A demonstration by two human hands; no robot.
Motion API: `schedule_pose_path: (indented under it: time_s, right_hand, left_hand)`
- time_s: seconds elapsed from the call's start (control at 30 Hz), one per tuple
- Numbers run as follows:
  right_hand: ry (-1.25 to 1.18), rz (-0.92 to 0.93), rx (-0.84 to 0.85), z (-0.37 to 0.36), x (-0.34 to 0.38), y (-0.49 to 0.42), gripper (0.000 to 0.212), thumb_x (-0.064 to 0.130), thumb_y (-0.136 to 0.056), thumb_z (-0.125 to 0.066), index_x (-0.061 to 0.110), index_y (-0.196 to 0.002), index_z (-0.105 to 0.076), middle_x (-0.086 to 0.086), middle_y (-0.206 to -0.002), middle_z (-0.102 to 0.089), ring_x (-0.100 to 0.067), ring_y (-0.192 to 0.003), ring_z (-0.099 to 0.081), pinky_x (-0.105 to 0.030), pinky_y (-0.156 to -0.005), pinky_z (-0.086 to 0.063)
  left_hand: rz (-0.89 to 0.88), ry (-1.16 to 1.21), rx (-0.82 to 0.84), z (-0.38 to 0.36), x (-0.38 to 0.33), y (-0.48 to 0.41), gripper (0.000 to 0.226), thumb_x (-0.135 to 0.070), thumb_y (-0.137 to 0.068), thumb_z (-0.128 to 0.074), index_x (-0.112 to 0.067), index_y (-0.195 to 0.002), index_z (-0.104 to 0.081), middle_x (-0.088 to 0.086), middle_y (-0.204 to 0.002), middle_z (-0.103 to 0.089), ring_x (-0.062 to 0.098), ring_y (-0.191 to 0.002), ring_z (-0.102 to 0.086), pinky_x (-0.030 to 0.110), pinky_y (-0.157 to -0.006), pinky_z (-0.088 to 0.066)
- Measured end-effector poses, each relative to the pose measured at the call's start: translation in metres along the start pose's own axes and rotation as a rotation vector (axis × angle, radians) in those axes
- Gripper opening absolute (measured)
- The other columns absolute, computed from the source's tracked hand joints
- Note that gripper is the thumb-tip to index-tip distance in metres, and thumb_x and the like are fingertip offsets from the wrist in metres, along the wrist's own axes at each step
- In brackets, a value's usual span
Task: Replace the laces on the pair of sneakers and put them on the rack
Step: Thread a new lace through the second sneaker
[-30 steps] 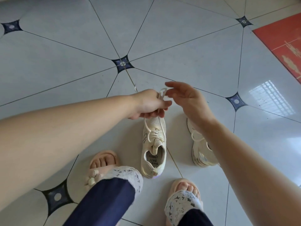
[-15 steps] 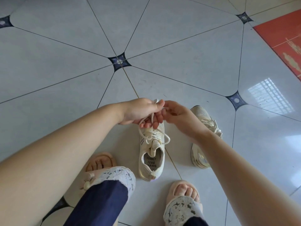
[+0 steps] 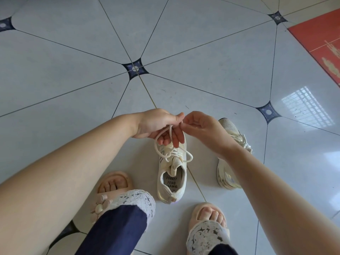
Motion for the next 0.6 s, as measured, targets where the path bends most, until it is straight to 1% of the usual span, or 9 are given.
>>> schedule_pose_path:
  time_s: [0.1,0.13,0.2,0.3,0.37,0.4,0.47,0.53,0.6]
  right_hand:
    - [0.031,0.023,-0.086,0.005,0.003,0.001,0.013,0.018,-0.088,-0.058,0.022,-0.076,-0.054,0.009,-0.074,-0.068,0.002,-0.070,-0.060,-0.012,-0.070,-0.043]
    - [0.080,0.036,-0.152,0.010,0.005,0.001,0.015,0.017,-0.087,-0.057,0.023,-0.075,-0.052,0.010,-0.068,-0.068,0.006,-0.061,-0.058,-0.007,-0.061,-0.038]
    - [0.184,0.043,-0.193,0.021,0.007,0.007,0.013,0.021,-0.085,-0.059,0.024,-0.073,-0.054,0.009,-0.056,-0.064,0.005,-0.050,-0.054,-0.006,-0.051,-0.036]
    - [0.110,-0.053,0.118,0.012,0.000,0.018,0.013,0.024,-0.080,-0.067,0.027,-0.068,-0.063,0.005,-0.059,-0.067,-0.004,-0.056,-0.062,-0.013,-0.059,-0.047]
    - [0.185,-0.153,0.287,-0.001,-0.014,0.026,0.012,0.023,-0.083,-0.066,0.025,-0.071,-0.068,0.003,-0.067,-0.070,-0.011,-0.066,-0.066,-0.018,-0.064,-0.053]
    - [0.293,-0.167,0.267,-0.002,-0.021,0.025,0.012,0.023,-0.085,-0.064,0.024,-0.075,-0.069,0.003,-0.072,-0.071,-0.014,-0.072,-0.066,-0.023,-0.069,-0.053]
    - [0.375,-0.174,0.059,0.001,-0.030,0.017,0.010,0.019,-0.087,-0.060,0.022,-0.083,-0.069,0.003,-0.082,-0.069,-0.017,-0.084,-0.064,-0.030,-0.081,-0.049]
    - [0.120,-0.192,-0.098,-0.001,-0.034,0.012,0.020,0.006,-0.090,-0.052,0.021,-0.091,-0.065,0.003,-0.091,-0.068,-0.016,-0.092,-0.064,-0.033,-0.089,-0.048]
    - [-0.184,-0.204,-0.078,-0.011,-0.034,0.007,0.031,-0.003,-0.092,-0.041,0.020,-0.100,-0.061,0.005,-0.094,-0.069,-0.014,-0.087,-0.066,-0.031,-0.084,-0.052]
  left_hand:
    - [0.004,0.034,-0.037,0.003,0.001,-0.002,0.058,-0.041,-0.098,-0.027,0.001,-0.086,-0.065,0.011,-0.078,-0.065,0.017,-0.061,-0.052,0.020,-0.055,-0.045]
    - [-0.005,0.083,-0.092,0.008,0.002,-0.003,0.053,-0.038,-0.098,-0.031,0.001,-0.087,-0.065,0.010,-0.080,-0.065,0.016,-0.063,-0.055,0.019,-0.057,-0.048]
    - [-0.072,0.184,-0.216,0.018,0.002,-0.003,0.035,-0.022,-0.098,-0.040,0.002,-0.090,-0.064,0.011,-0.084,-0.065,0.016,-0.069,-0.061,0.019,-0.063,-0.053]
    - [-0.212,0.157,-0.315,0.029,0.000,0.002,0.018,0.005,-0.090,-0.047,-0.001,-0.088,-0.065,0.007,-0.081,-0.067,0.008,-0.069,-0.067,0.015,-0.066,-0.054]
    - [-0.262,0.051,-0.348,0.029,-0.003,0.005,0.023,0.013,-0.084,-0.050,-0.004,-0.082,-0.066,0.003,-0.077,-0.067,0.003,-0.067,-0.066,0.012,-0.064,-0.052]
    - [-0.285,-0.029,-0.367,0.027,-0.006,0.006,0.024,0.015,-0.082,-0.052,-0.004,-0.082,-0.067,0.001,-0.075,-0.067,0.001,-0.066,-0.066,0.012,-0.064,-0.051]
    - [-0.344,-0.232,-0.427,0.022,-0.017,0.008,0.023,0.013,-0.081,-0.054,-0.006,-0.085,-0.067,-0.008,-0.073,-0.065,-0.002,-0.065,-0.064,0.010,-0.064,-0.049]
    - [-0.445,-0.500,-0.510,0.016,-0.029,0.011,0.023,0.007,-0.081,-0.056,-0.011,-0.089,-0.065,-0.014,-0.077,-0.059,0.003,-0.074,-0.062,0.012,-0.070,-0.046]
    - [-0.583,-0.737,-0.589,0.008,-0.039,0.015,0.020,0.005,-0.081,-0.054,-0.010,-0.093,-0.062,-0.007,-0.087,-0.053,0.013,-0.079,-0.058,0.021,-0.074,-0.045]
Point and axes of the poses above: each hand's wrist, its own y-axis away from the middle knuckle, its own z-axis out of the back of the hand, x = y × z, the point moved 7 cm from there along -y, towards the middle knuckle
